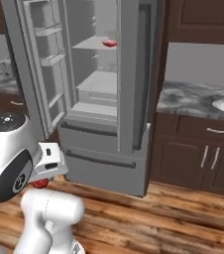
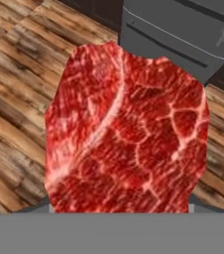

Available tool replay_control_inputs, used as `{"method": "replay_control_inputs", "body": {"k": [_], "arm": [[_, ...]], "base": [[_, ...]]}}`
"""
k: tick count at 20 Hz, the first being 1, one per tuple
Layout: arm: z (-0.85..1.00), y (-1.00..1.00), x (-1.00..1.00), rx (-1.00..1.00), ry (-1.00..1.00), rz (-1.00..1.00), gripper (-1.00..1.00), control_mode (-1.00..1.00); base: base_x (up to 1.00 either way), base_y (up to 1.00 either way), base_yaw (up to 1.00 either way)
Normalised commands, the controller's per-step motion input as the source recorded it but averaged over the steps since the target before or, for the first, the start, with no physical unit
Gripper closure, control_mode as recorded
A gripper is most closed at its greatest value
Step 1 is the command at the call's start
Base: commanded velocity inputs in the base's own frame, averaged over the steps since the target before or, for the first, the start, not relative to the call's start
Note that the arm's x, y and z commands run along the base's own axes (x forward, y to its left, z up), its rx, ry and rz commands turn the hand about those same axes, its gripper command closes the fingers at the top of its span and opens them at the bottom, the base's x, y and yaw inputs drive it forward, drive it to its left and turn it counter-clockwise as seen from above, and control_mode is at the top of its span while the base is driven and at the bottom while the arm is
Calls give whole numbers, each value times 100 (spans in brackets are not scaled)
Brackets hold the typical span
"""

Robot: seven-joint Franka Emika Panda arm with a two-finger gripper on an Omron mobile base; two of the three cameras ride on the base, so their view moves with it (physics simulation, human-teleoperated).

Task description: Place the steak on the counter behind the older steak on the same shelf of the fridge to maintain FIFO order. Close the fridge door when finished.

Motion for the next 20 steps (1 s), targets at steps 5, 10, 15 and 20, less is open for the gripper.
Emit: {"method": "replay_control_inputs", "body": {"k": [5,10,15,20], "arm": [[0,0,0,0,0,0,100,100],[0,0,0,0,0,0,100,100],[0,0,0,0,0,0,100,100],[0,0,0,0,0,0,100,100]], "base": [[69,79,-25],[85,67,-27],[78,-8,-7],[76,-16,0]]}}
